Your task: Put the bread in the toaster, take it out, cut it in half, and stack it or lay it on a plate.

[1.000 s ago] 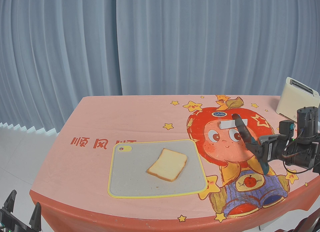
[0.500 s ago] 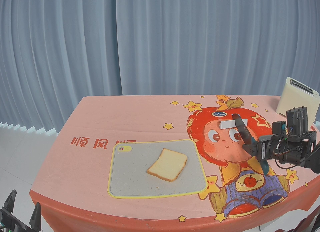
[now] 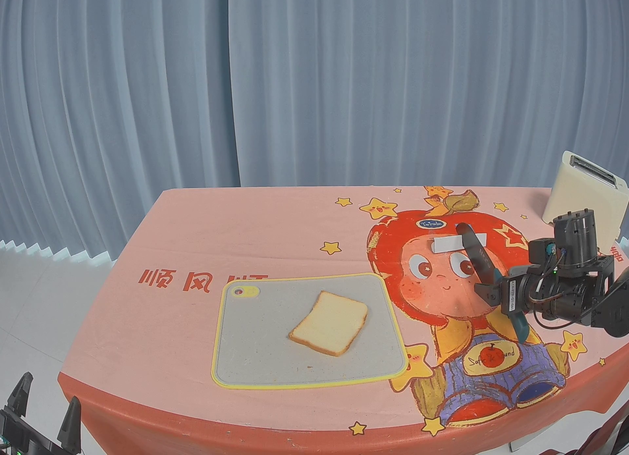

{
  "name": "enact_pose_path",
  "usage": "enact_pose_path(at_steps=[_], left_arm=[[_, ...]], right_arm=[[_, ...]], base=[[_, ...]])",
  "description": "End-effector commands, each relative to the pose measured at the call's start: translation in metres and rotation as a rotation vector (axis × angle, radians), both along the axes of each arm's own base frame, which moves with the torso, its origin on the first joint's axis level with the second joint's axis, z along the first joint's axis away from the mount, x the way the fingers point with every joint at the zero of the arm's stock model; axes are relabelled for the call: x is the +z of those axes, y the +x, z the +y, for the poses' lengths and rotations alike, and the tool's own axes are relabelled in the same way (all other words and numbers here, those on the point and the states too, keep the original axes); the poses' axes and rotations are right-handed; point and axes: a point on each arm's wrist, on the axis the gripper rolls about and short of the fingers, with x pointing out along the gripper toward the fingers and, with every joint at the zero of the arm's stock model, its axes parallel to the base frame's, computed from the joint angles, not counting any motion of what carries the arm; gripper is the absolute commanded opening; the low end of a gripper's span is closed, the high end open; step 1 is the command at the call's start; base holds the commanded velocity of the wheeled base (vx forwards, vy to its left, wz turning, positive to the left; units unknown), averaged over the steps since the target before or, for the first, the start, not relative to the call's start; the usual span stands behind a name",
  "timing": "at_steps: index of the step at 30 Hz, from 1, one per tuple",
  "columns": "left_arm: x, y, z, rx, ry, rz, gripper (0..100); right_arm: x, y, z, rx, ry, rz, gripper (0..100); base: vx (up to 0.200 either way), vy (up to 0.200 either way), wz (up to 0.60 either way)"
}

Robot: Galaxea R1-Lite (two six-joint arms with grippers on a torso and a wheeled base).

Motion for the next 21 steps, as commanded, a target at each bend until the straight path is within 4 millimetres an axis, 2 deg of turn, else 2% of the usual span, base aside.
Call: enact_pose_path(at_steps=[1, 21], left_arm=[[-0.0049, 0.0013, 0.0000, 0.000, 0.000, 0.019, 100], [-0.0049, 0.0013, 0.0000, 0.000, 0.000, 0.019, 100]], right_arm=[[-0.0008, 0.0015, 0.0019, 0.004, -0.012, 0.000, 100], [-0.0072, 0.0056, 0.0070, 0.007, -0.037, 0.017, 100]], base=[[0.000, 0.000, 0.00], [0.000, 0.000, 0.00]])
